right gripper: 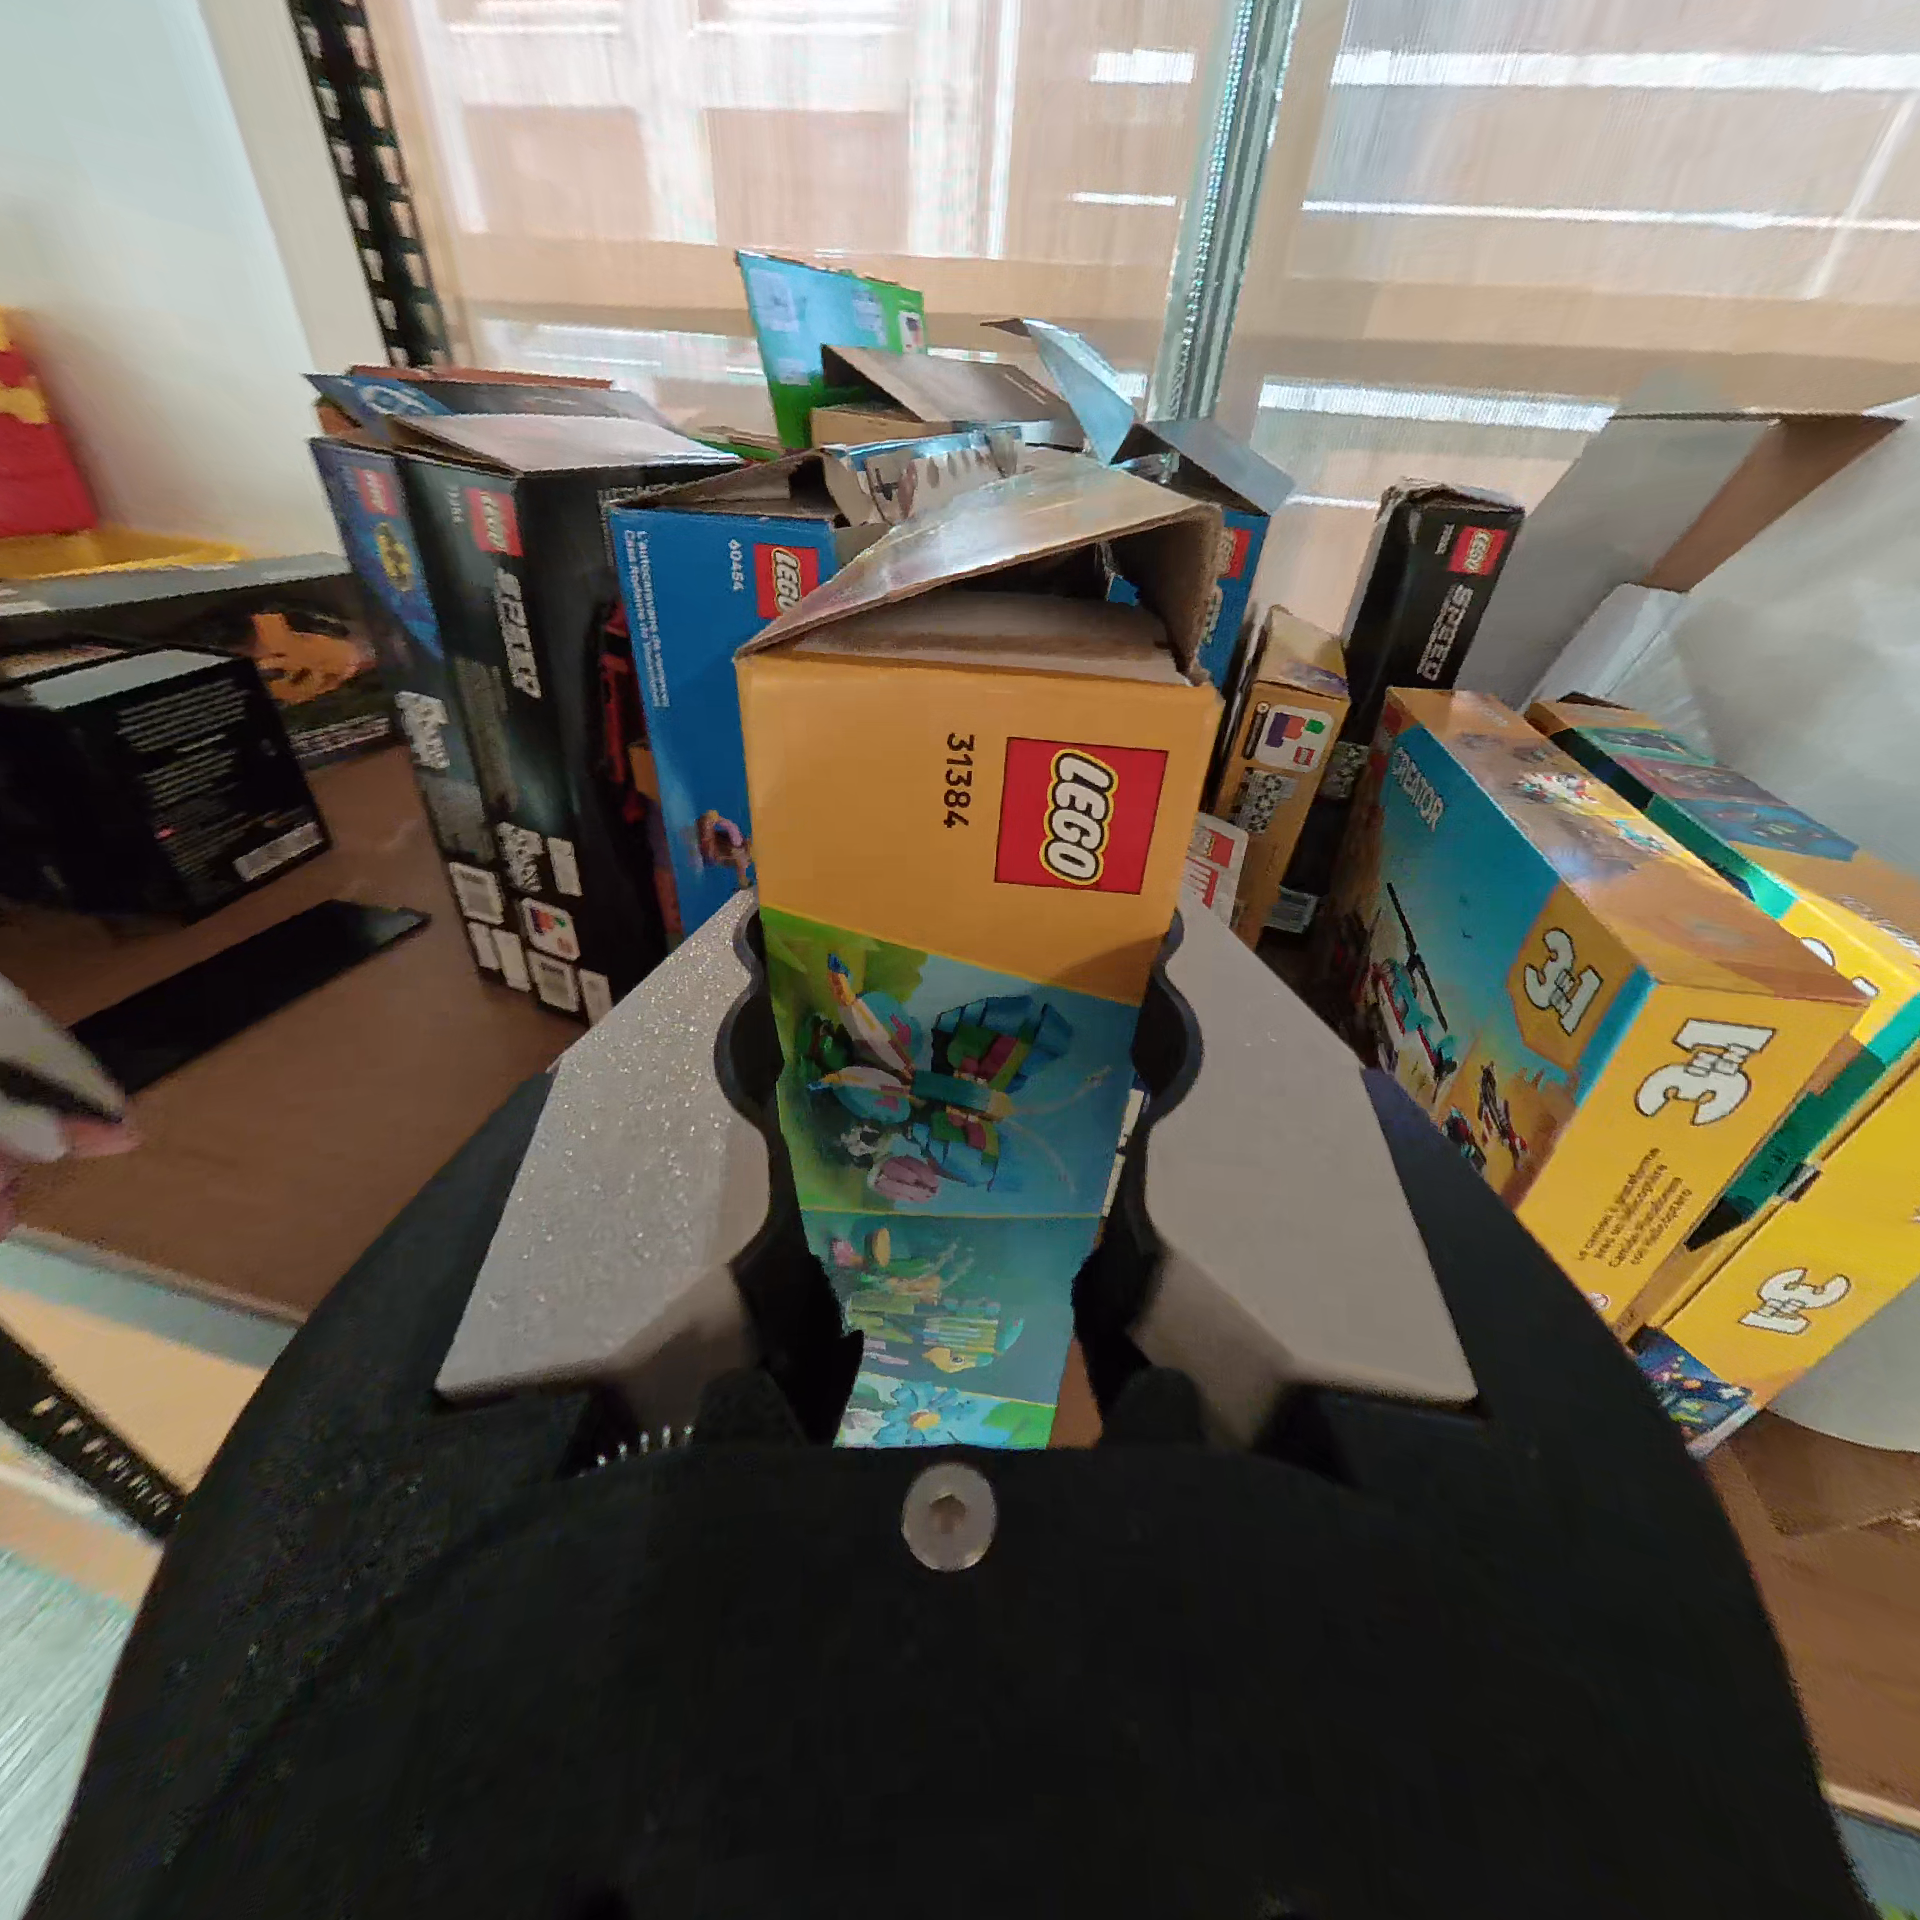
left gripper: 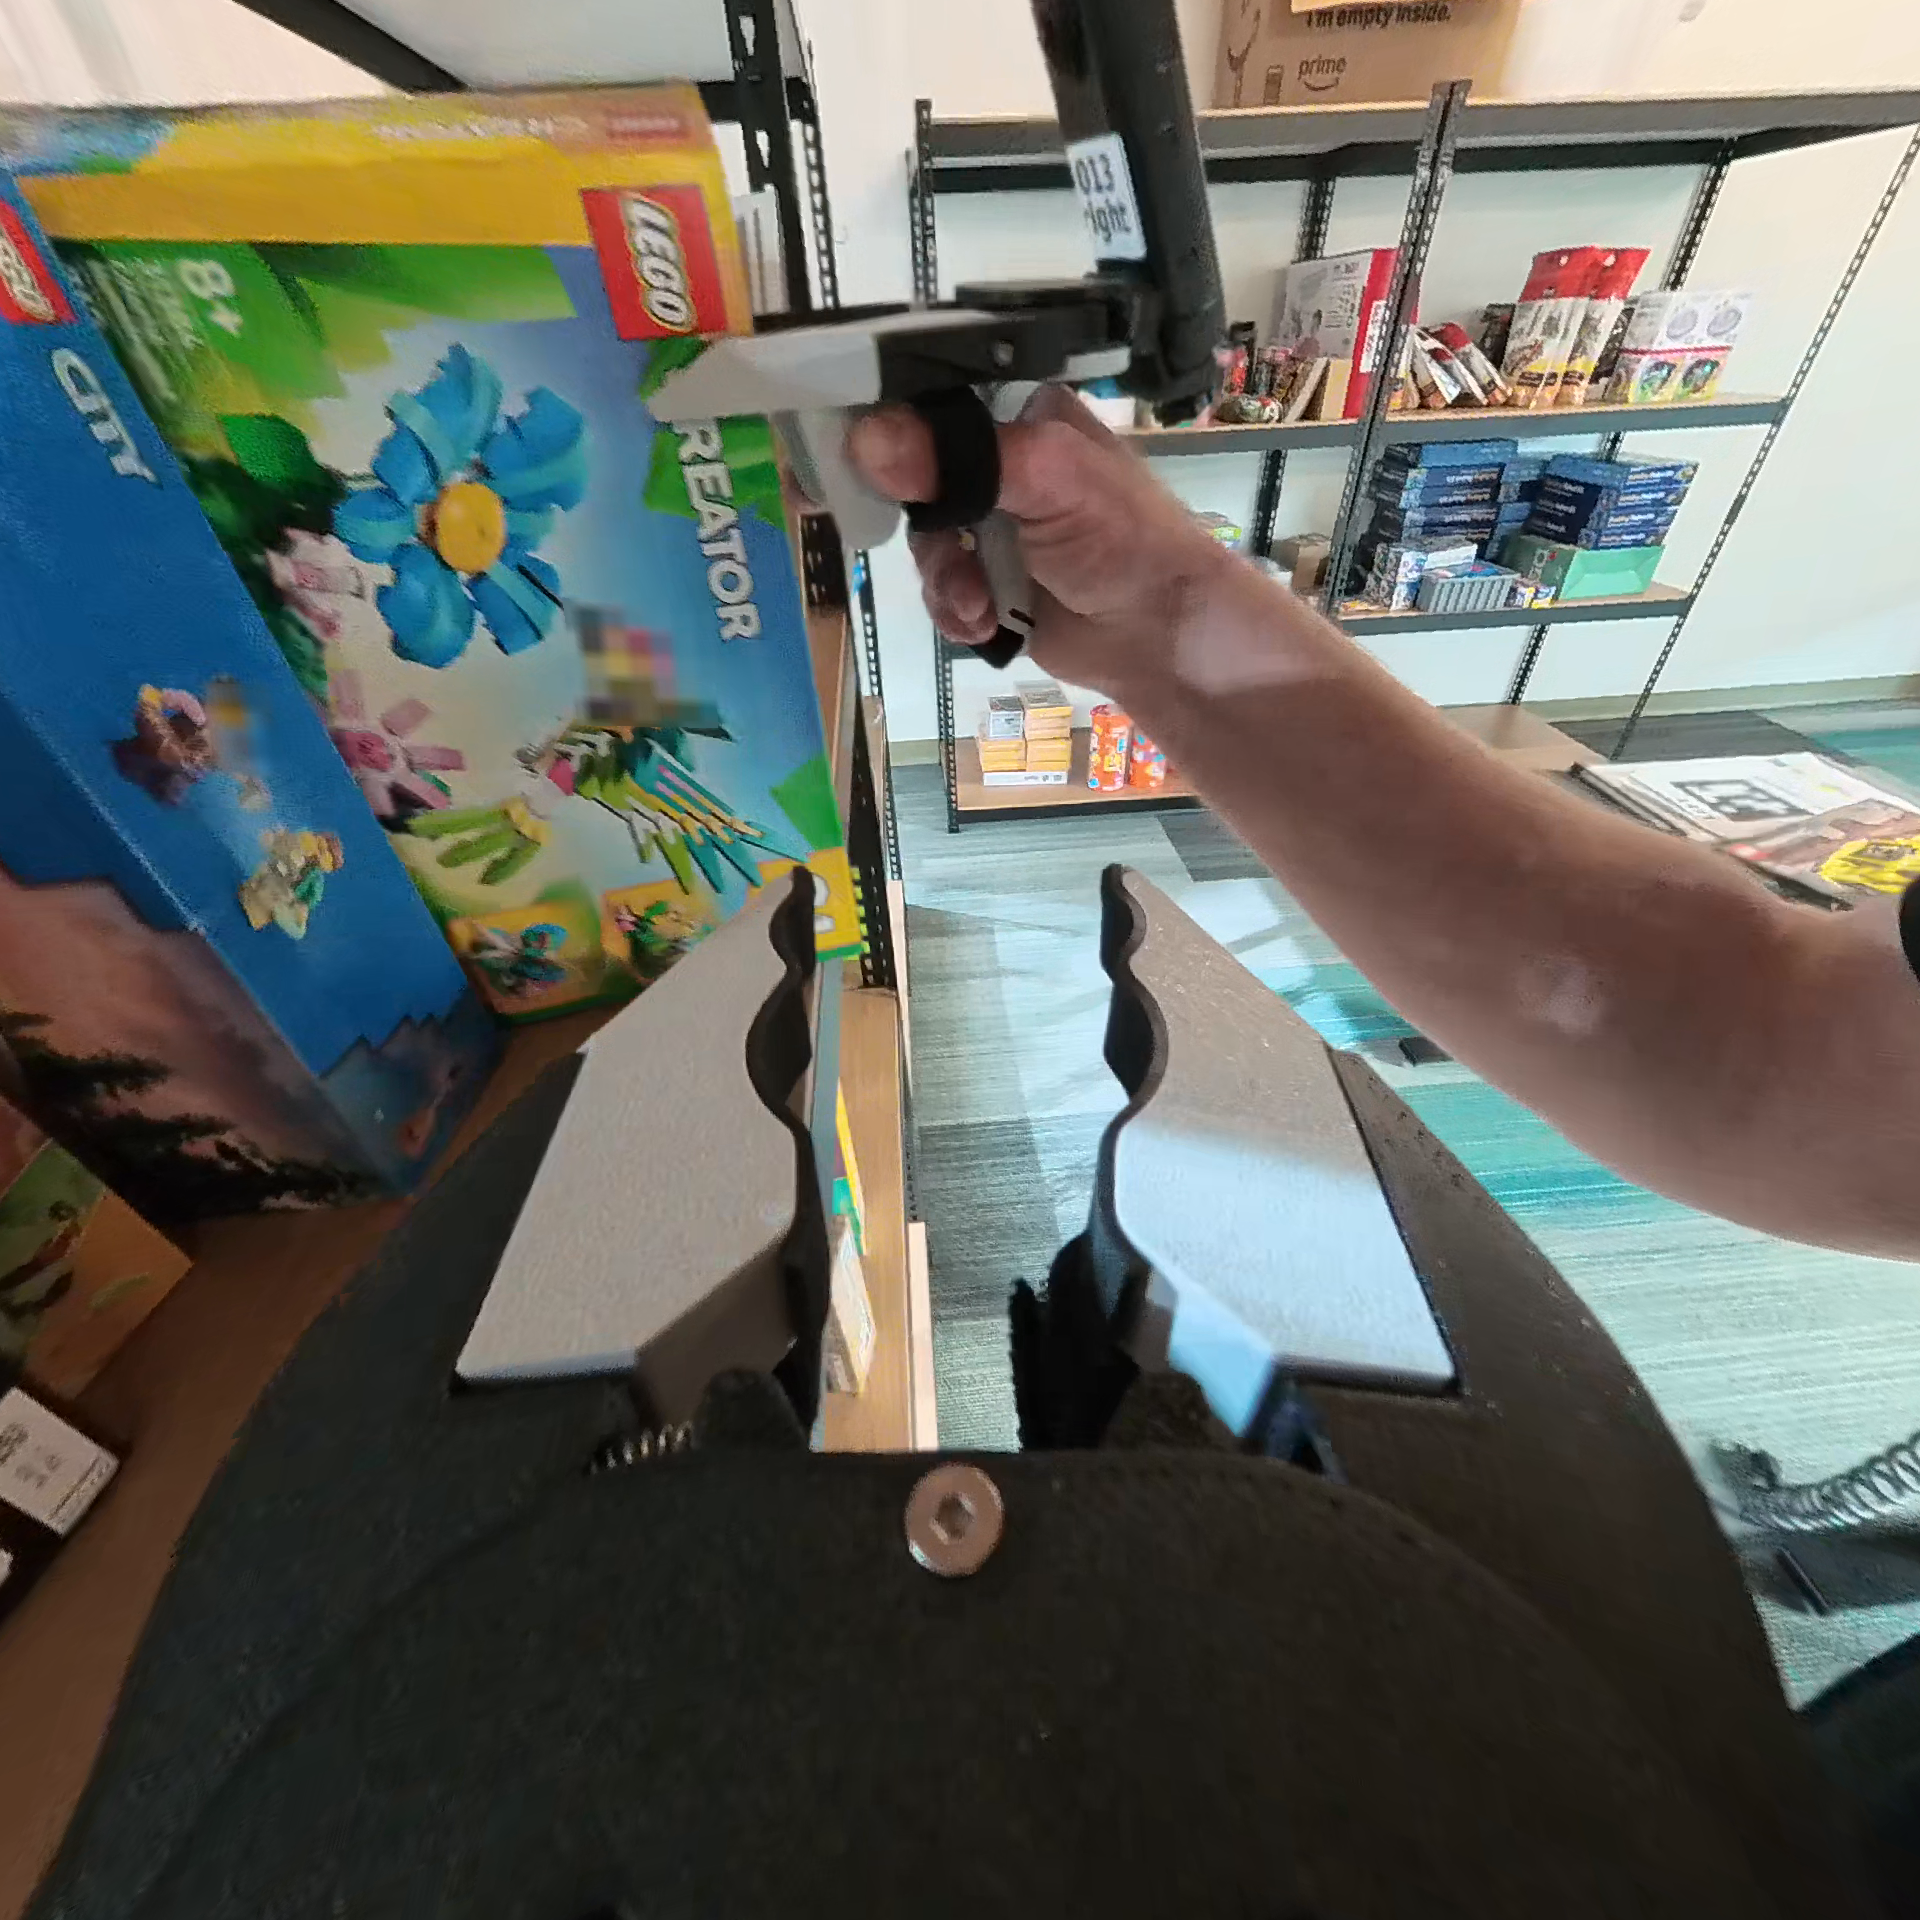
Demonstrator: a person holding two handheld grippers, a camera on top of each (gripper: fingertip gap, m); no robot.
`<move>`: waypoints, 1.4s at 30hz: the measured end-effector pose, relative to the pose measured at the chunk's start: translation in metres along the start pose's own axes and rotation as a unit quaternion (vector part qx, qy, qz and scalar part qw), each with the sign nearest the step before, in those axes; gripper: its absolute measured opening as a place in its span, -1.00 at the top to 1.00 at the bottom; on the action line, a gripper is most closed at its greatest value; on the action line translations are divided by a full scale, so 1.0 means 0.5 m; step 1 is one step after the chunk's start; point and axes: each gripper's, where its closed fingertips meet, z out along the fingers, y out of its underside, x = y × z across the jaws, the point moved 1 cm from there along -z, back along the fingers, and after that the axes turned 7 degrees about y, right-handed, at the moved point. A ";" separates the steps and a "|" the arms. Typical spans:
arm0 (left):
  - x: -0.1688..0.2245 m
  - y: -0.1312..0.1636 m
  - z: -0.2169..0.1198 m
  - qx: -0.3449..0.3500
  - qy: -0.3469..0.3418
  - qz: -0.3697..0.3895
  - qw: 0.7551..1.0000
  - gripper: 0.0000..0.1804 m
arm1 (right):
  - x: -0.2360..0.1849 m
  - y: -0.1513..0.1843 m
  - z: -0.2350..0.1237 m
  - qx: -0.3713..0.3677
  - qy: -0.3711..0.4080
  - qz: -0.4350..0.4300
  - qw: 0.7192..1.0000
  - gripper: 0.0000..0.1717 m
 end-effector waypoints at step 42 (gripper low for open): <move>-0.226 -0.220 0.154 -0.383 -0.014 0.301 0.873 0.10 | -0.138 -0.005 0.021 0.005 -0.340 -0.022 0.940 0.21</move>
